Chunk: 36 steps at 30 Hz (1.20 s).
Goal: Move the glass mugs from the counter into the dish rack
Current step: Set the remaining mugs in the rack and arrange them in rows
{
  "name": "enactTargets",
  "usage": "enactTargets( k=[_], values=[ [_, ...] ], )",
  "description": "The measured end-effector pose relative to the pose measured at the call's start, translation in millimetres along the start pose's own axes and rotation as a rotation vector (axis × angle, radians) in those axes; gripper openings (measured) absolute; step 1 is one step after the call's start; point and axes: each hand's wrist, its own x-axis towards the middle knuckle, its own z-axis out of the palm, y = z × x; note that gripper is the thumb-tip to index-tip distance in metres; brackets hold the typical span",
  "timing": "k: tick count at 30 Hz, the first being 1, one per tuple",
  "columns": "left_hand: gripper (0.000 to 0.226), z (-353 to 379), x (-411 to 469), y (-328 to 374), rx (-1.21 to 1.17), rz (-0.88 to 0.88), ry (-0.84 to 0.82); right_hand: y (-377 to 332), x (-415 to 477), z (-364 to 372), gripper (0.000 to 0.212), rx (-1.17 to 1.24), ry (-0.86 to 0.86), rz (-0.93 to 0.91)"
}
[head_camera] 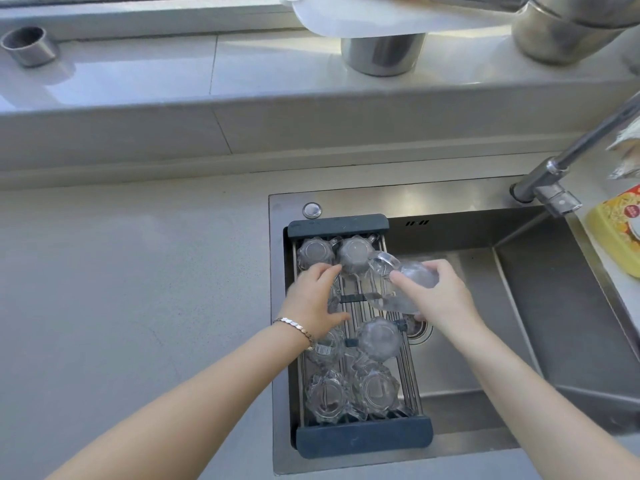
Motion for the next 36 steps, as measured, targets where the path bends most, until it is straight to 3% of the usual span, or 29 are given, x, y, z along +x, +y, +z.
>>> enactTargets(
  k=[3, 6, 9, 12, 15, 19, 23, 26, 29, 36],
  values=[
    [0.084, -7.2, -11.4, 16.7, -0.611, -0.072, -0.126, -2.4, -12.2, 11.7, 0.055, 0.041, -0.055, 0.004],
    [0.059, -11.6, -16.8, 16.3, -0.960, -0.199, -0.140, -5.3, -26.5, 18.6, 0.057, 0.093, -0.099, -0.028],
    [0.051, -12.4, -20.5, 8.9, -1.074, -0.270, -0.142, -4.1, -40.2, 15.1, 0.065, 0.038, -0.206, -0.146],
    [0.051, -13.0, -23.3, 6.0, -1.046, -0.296, -0.163, 0.0, -51.2, 7.8, 0.089, -0.189, -0.350, -0.328],
    [0.051, -21.1, -23.0, 9.7, -0.973, -0.260, -0.225, 7.0, -50.7, 4.6, 0.083, -0.254, -0.311, -0.417],
    [0.046, -25.6, -13.9, 15.3, -0.641, -0.122, -0.184, 8.2, -46.5, 3.6, 0.072, -0.401, -0.076, -0.479],
    [0.053, -16.5, 4.5, 0.7, 0.030, 0.003, 0.045, 6.0, -31.5, 16.1, 0.072, -0.172, 0.057, -0.268],
    [0.065, -3.8, 13.2, -9.8, 0.293, -0.043, -0.009, 7.4, -16.0, 30.0, 0.074, -0.082, 0.109, -0.127],
    [0.070, 4.8, 17.7, -16.8, 0.397, -0.080, -0.105, 7.8, -1.1, 46.1, 0.074, -0.110, 0.101, -0.057],
    [0.067, 3.8, 22.8, -24.4, 0.398, -0.037, -0.138, 4.4, 23.5, 84.0, 0.074, -0.225, 0.034, -0.007]
  ],
)
